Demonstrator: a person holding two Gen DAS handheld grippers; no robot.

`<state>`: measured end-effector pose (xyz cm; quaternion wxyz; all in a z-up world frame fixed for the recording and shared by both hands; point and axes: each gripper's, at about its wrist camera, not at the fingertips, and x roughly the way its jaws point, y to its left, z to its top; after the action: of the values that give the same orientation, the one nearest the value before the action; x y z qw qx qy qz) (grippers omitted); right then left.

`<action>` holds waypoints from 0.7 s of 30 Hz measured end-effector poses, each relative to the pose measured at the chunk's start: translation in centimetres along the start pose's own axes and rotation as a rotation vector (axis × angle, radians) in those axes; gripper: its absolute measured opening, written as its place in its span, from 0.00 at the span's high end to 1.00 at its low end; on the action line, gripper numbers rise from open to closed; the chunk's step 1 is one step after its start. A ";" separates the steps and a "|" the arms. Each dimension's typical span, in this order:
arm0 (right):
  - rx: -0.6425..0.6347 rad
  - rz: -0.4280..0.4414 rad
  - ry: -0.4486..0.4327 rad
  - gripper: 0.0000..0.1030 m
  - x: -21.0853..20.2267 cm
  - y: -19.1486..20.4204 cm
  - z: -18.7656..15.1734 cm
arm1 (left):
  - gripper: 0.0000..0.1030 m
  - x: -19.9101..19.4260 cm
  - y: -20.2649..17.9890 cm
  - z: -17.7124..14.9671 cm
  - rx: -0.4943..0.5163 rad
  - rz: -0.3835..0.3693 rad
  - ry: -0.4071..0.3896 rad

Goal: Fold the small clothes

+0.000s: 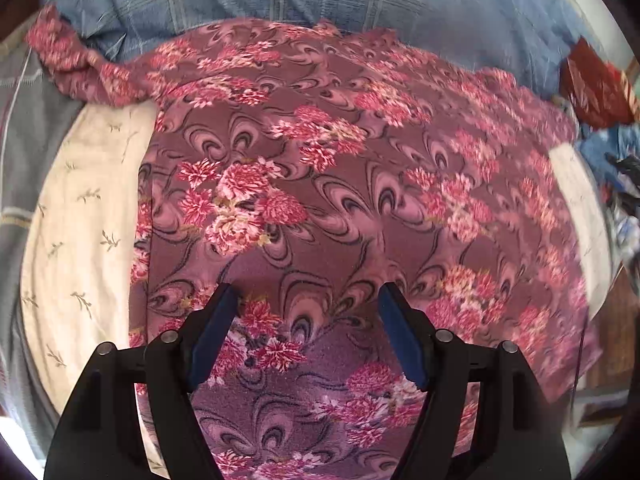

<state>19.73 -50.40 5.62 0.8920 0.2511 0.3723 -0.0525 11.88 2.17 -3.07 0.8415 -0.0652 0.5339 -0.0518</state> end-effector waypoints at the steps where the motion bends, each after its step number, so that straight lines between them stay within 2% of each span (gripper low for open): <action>1: 0.057 -0.035 -0.016 0.57 1.2 -1.7 2.5 | 0.30 -0.1 0.3 0.1 -0.022 -0.013 -0.002; 4: 0.208 -0.076 -0.014 0.56 5.7 -5.5 7.5 | 0.30 0.3 0.7 0.2 -0.043 -0.024 -0.002; 7: 0.294 -0.089 -0.006 0.54 10.0 -7.0 9.7 | 0.30 0.9 0.1 0.8 -0.047 -0.029 0.008; 11: 0.347 -0.097 0.001 0.52 14.3 -7.3 10.4 | 0.30 1.0 0.4 2.1 -0.061 -0.055 0.020; 13: 0.381 -0.102 0.019 0.45 16.3 -7.7 10.8 | 0.30 1.1 0.6 3.0 -0.080 -0.082 0.020; 16: 0.389 -0.092 -0.040 0.48 17.3 -7.7 11.2 | 0.30 1.1 0.7 4.4 -0.093 -0.126 0.005; 17: 0.390 -0.088 -0.028 0.64 17.8 -7.6 11.3 | 0.30 1.1 0.6 5.1 -0.083 -0.138 -0.005; 18: 0.393 -0.072 -0.016 0.92 18.1 -7.5 11.3 | 0.30 1.1 0.6 5.8 -0.072 -0.144 -0.017; 19: 0.393 -0.062 -0.015 0.92 18.1 -7.4 11.3 | 0.30 1.0 0.5 6.6 -0.061 -0.149 -0.037; 21: 0.363 -0.073 -0.069 0.92 17.2 -6.3 11.3 | 0.30 0.9 0.7 8.3 -0.052 -0.159 -0.070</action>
<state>37.50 -59.79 -2.06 0.8418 0.3920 0.3349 -0.1598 19.76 3.23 -0.46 0.8509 -0.1309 0.4984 -0.1023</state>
